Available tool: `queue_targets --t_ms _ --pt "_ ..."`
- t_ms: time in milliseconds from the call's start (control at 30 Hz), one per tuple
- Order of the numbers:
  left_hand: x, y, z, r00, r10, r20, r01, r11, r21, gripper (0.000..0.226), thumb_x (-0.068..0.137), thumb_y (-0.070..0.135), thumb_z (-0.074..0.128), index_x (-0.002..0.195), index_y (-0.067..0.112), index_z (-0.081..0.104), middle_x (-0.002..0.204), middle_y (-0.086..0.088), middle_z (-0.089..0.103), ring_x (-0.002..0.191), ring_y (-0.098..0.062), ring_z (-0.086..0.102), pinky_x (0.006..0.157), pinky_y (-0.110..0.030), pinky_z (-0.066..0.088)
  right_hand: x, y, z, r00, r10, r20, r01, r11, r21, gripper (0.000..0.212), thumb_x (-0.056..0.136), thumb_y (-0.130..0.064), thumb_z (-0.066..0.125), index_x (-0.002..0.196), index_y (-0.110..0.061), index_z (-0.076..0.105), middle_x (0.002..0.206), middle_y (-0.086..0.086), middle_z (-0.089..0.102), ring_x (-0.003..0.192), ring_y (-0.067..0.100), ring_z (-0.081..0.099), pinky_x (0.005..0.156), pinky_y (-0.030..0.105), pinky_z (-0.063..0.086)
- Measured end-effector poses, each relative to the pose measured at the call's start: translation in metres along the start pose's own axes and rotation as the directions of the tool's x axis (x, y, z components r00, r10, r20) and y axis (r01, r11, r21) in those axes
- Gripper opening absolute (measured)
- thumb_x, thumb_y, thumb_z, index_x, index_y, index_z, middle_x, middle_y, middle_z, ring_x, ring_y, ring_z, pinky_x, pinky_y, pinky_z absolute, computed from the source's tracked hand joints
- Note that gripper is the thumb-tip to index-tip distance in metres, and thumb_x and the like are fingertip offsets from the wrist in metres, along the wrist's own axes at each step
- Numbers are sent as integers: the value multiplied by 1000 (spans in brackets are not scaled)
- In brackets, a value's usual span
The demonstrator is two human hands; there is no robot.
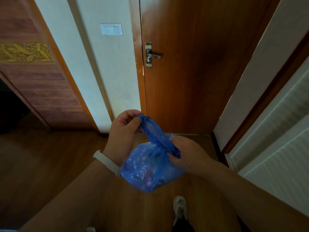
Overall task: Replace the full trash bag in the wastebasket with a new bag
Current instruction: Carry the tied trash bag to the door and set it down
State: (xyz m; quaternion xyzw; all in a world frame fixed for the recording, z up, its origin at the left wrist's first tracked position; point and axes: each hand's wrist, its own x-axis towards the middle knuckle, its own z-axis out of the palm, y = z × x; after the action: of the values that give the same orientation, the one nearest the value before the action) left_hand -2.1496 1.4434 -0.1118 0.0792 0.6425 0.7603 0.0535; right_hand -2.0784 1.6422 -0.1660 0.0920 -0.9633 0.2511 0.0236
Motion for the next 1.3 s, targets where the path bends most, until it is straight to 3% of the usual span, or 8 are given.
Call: queue_targets --t_ms 200,333,533,667,933,1133,1233,1300 --pt "95 -19 34 997 2 -73 -2 1000 2 28 95 0 47 87 19 68 85 -2 69 84 -20 66 73 -30 53 94 73 -11 1000 -12 15 11 997 71 20 86 -32 65 103 -33 54 95 -18 49 85 3 51 69 8 32" --pt "164 -19 60 991 -5 -132 5 1000 -5 30 93 -3 48 83 18 68 83 -1 69 85 -20 66 79 -36 52 156 116 -32 999 -18 42 14 996 92 18 87 -33 63 94 -37 47 88 -15 49 74 2 49 61 10 30" --pt "238 -21 85 980 36 -196 -29 999 35 34 92 -3 48 81 21 70 84 -3 69 87 -22 64 83 -37 53 237 167 -55 995 -97 17 94 989 118 22 85 -32 63 105 -27 57 97 -12 57 84 6 53 70 18 37" --pt "276 -23 83 974 40 -223 -34 999 29 35 92 -3 49 80 22 70 86 -7 68 87 -25 63 84 -39 53 271 181 -51 992 -125 9 123 983 133 14 86 -33 63 95 -26 55 91 -9 57 80 6 51 68 22 42" --pt "352 -42 37 958 54 -281 -57 998 -4 40 93 -3 47 78 25 71 90 -8 67 92 -25 63 80 -34 51 362 184 -22 971 -241 3 237 959 154 14 84 -29 65 92 -23 55 87 -12 52 78 8 50 68 21 38" --pt "431 -64 -22 951 51 -304 -80 993 -84 40 92 -5 47 76 24 70 80 1 66 84 -18 63 75 -28 52 454 170 4 956 -290 37 286 954 92 17 83 -29 61 98 -19 59 91 -4 60 82 12 53 75 30 47" --pt "478 -72 -61 951 25 -307 -62 992 -109 42 91 -6 46 74 24 69 77 2 67 82 -16 64 72 -26 52 507 161 23 963 -265 55 260 962 90 12 83 -30 61 87 -24 51 83 -6 54 76 10 50 70 32 48" --pt "508 -79 -90 950 6 -312 -45 992 -116 44 91 -7 45 73 26 69 78 2 66 81 -16 64 71 -25 52 542 153 37 965 -255 61 249 965 84 22 83 -28 64 80 -30 42 77 -8 50 72 9 46 67 31 46"
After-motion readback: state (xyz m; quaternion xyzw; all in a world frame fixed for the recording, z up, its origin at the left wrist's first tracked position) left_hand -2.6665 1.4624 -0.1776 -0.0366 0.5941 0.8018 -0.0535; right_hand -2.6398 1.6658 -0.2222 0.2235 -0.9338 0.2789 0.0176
